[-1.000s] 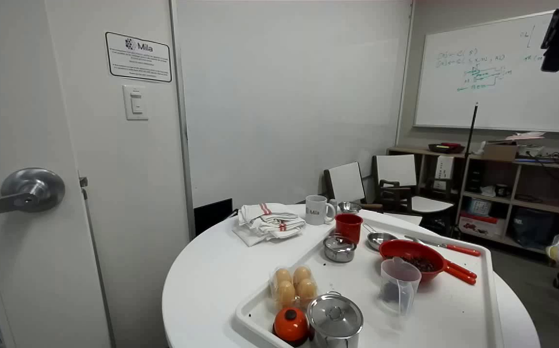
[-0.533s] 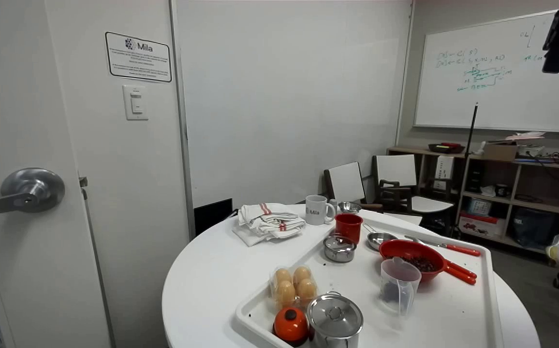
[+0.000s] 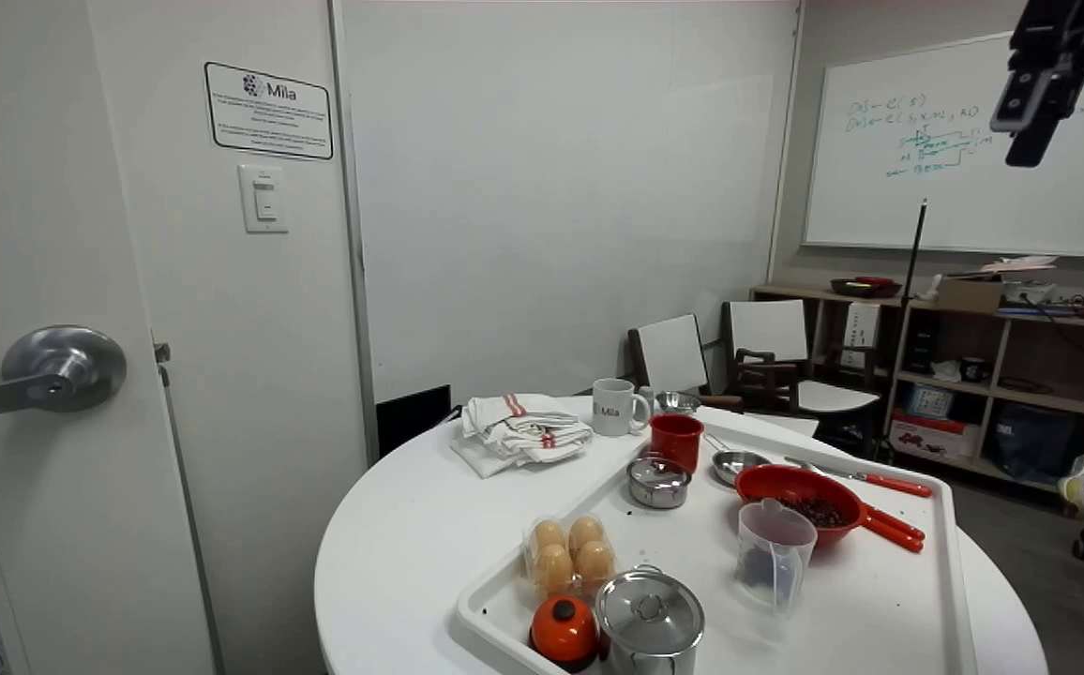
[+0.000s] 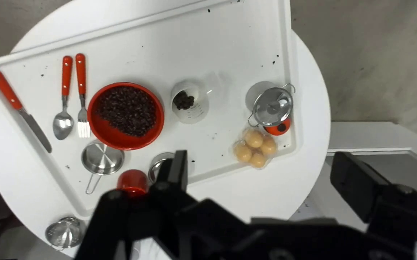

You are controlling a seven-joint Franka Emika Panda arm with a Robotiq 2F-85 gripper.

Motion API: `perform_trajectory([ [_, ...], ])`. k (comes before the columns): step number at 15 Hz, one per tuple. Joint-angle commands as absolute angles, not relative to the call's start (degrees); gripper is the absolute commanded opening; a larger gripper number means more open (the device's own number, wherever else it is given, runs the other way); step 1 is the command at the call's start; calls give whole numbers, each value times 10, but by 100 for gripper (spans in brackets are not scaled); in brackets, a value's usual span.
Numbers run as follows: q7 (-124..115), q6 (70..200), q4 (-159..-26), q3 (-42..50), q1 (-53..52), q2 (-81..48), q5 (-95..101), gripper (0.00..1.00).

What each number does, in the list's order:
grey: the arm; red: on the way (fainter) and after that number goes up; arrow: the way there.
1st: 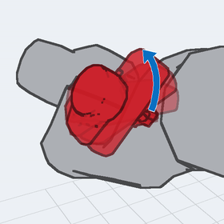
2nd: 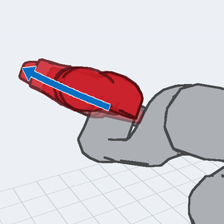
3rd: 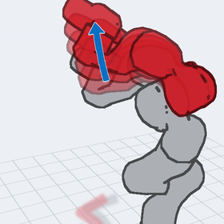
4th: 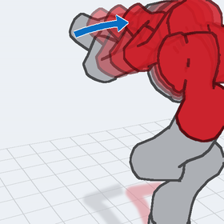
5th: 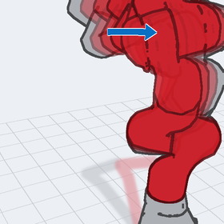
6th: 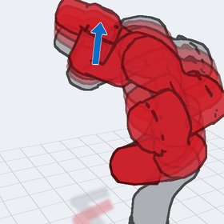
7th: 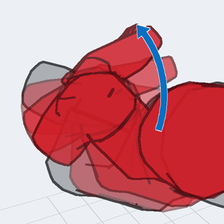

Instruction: Move the cup to the left

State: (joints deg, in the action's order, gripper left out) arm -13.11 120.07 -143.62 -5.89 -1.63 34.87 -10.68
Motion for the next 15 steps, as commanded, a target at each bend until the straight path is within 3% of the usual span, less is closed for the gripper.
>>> perform_trajectory([
  [1,-255,1217,-1424,-117,20,299,-58,100],
  [6,-404,1196,-1374,-161,46,169,15,100],
  [15,-627,1259,-1277,-120,-1,-36,79,100],
])
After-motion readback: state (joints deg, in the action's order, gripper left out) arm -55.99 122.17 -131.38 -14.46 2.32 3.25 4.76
